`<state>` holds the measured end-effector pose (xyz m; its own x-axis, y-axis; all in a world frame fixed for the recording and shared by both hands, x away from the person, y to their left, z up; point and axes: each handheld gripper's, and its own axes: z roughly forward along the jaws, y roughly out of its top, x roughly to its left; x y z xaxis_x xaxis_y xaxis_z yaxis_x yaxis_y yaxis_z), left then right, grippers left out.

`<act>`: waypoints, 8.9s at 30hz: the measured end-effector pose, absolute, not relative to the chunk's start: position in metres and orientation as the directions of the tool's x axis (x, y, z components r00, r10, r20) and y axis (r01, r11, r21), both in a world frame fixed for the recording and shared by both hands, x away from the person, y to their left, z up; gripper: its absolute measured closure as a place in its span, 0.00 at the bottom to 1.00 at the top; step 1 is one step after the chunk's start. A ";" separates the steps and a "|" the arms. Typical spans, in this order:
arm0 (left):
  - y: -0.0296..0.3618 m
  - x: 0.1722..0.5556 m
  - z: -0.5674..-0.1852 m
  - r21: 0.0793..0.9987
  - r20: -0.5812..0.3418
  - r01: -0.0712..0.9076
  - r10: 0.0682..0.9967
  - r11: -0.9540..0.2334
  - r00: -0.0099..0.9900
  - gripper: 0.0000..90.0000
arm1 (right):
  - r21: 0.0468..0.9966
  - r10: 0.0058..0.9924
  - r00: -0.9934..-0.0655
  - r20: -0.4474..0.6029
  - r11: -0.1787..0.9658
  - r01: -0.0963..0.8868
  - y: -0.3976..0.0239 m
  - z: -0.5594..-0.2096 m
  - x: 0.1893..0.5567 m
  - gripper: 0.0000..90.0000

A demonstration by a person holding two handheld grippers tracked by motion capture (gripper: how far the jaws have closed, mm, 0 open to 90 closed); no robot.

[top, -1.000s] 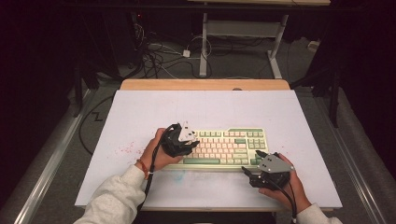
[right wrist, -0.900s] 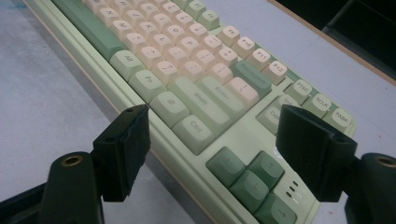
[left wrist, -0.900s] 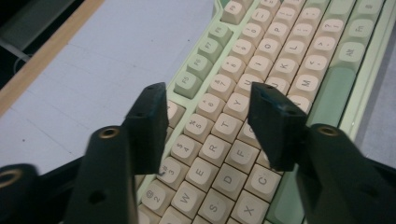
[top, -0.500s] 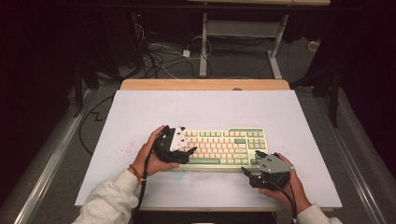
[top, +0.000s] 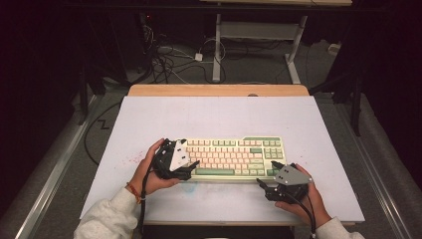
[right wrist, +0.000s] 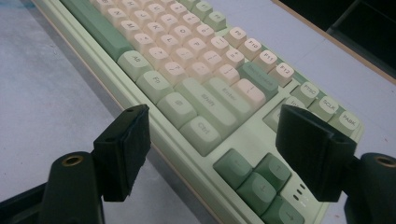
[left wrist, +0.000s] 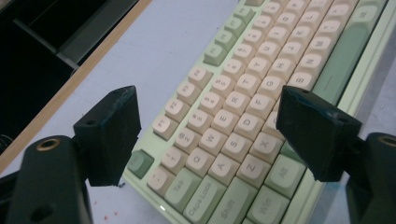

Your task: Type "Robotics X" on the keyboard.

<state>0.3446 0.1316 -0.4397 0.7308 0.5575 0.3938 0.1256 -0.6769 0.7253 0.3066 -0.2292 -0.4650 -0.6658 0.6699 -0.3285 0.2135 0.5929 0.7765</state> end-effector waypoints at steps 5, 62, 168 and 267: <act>0.141 0.340 -0.445 0.715 0.409 0.138 0.570 -0.686 0.713 0.22 | 0.774 0.665 -0.671 -0.327 0.596 0.213 -0.229 -0.465 0.307 0.30; 0.185 0.313 -0.485 0.670 0.335 0.293 0.630 -0.682 0.700 0.21 | 0.738 0.552 -0.811 -0.195 0.627 0.249 -0.156 -0.447 0.376 1.00; 0.194 0.311 -0.460 0.745 0.198 0.293 0.619 -0.599 0.760 0.76 | 0.839 0.735 -0.606 -0.304 0.508 0.194 -0.246 -0.449 0.304 0.25; 0.138 0.340 -0.445 0.722 0.329 0.163 0.541 -0.673 0.774 0.32 | 0.785 0.695 -0.637 -0.332 0.578 0.221 -0.247 -0.462 0.299 0.25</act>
<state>0.3403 0.1381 -0.4449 0.7740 0.5407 0.3294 0.1627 -0.6726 0.7219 0.2989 -0.2467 -0.4619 -0.6371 0.6954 -0.3324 0.2214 0.5782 0.7853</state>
